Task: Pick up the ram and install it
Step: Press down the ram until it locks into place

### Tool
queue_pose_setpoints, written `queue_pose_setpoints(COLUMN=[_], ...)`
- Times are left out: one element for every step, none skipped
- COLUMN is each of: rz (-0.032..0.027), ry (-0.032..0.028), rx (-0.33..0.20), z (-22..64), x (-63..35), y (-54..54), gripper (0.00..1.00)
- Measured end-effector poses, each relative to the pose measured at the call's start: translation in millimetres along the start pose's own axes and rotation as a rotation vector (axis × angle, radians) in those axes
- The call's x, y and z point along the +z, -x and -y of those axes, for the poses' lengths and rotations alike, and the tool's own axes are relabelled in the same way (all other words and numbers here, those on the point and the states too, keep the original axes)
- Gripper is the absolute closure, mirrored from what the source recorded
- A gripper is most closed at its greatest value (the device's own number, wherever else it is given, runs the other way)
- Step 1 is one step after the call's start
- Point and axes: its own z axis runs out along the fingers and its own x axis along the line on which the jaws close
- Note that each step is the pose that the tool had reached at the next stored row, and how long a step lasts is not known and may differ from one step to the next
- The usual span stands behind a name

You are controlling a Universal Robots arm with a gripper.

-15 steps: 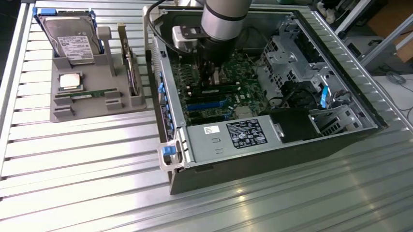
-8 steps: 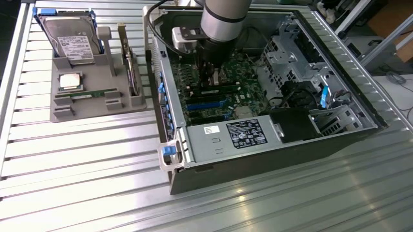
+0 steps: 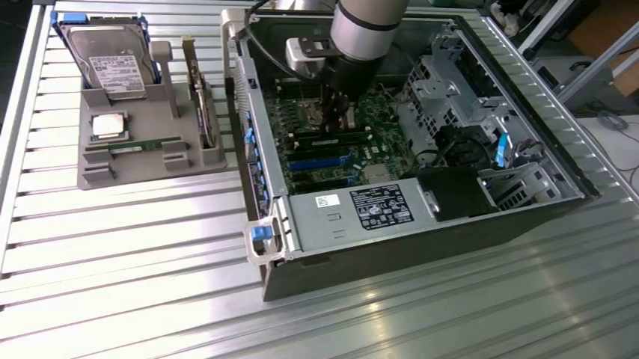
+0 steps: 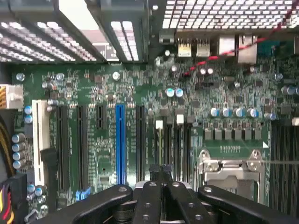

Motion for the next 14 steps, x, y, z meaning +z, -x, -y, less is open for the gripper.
queue_pose_setpoints(rz=[0.0000,0.0000,0.0000,0.0001,0.0000,-0.0001,0.0001,0.0000,0.0000,0.0001,0.0000,0.0001,0.0003,0.0001], ry=[0.0000,0.0000,0.0000,0.0000,0.0000,0.0000,0.0000,0.0000,0.0000,0.0000,0.0000,0.0000,-0.0001,0.0000], rx=[0.000,0.001,0.001,0.001,0.001,0.002,0.002,0.003,0.003,0.003,0.003,0.003,0.003,0.004], z=[4.8,11.0,19.6,24.0,27.3,32.4,40.1,47.2,51.9,58.2,61.9,64.8,73.1,81.8], x=[-0.2,-0.4,-0.9,-1.1,-1.3,-1.7,-2.2,-2.6,-2.8,-3.0,-3.2,-3.3,-3.5,-3.9], y=[0.0,0.1,0.1,0.1,0.1,0.1,0.2,0.2,0.2,0.2,0.3,0.3,0.4,0.4], gripper=[0.90,0.90,0.90,0.90,0.90,0.90,0.90,0.90,0.90,0.90,0.90,0.90,0.90,0.90])
